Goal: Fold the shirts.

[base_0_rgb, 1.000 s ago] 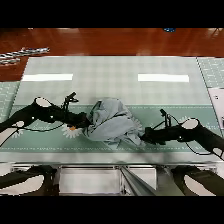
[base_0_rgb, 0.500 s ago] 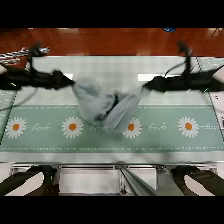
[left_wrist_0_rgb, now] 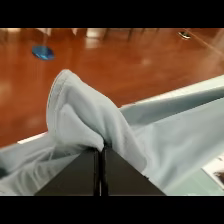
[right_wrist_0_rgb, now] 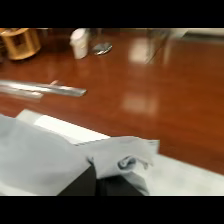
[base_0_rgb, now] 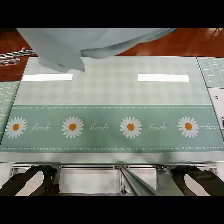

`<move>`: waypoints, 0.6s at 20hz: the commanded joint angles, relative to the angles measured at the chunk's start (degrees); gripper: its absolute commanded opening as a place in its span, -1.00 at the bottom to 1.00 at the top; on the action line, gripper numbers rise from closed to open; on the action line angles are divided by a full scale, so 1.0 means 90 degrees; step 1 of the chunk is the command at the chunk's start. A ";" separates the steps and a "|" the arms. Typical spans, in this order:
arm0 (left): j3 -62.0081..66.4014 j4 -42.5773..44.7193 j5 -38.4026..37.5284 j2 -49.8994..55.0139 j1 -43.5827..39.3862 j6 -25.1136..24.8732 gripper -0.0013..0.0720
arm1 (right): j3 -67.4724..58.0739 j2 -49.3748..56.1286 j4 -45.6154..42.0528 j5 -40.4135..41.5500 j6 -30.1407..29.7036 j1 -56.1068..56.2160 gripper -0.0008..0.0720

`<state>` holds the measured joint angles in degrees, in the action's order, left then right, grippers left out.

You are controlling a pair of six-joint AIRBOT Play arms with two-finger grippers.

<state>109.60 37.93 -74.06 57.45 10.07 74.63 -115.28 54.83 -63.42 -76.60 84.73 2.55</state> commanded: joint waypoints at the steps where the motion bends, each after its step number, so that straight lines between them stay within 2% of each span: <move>1: 0.0554 0.0947 -0.0629 -0.0578 0.0155 0.0087 -0.93 | -0.0393 -0.0772 -0.1144 -0.0403 0.0092 -0.0012 -0.92; 4: 0.0476 0.1804 -0.1460 -0.1015 0.0155 0.0362 -0.93 | -0.0393 -0.1246 -0.1736 -0.0777 0.0233 -0.0015 -0.92; 6: 0.0185 0.2130 -0.1583 -0.1319 0.0151 0.0515 -0.93 | -0.0376 -0.1377 -0.2023 -0.1314 0.0474 -0.0015 -0.92; 10: -0.1338 0.1739 -0.1802 -0.1751 0.0109 0.0716 -0.93 | 0.0240 -0.1394 -0.1858 -0.2021 0.0498 -0.0012 -0.92; 12: -0.2548 0.1734 -0.1831 -0.1853 -0.0073 0.0716 -0.93 | 0.0993 -0.1394 -0.1593 -0.2018 0.0495 -0.0012 -0.92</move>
<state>97.84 53.98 -88.84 42.87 10.61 80.25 -112.33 42.72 -79.29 -91.81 88.64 2.46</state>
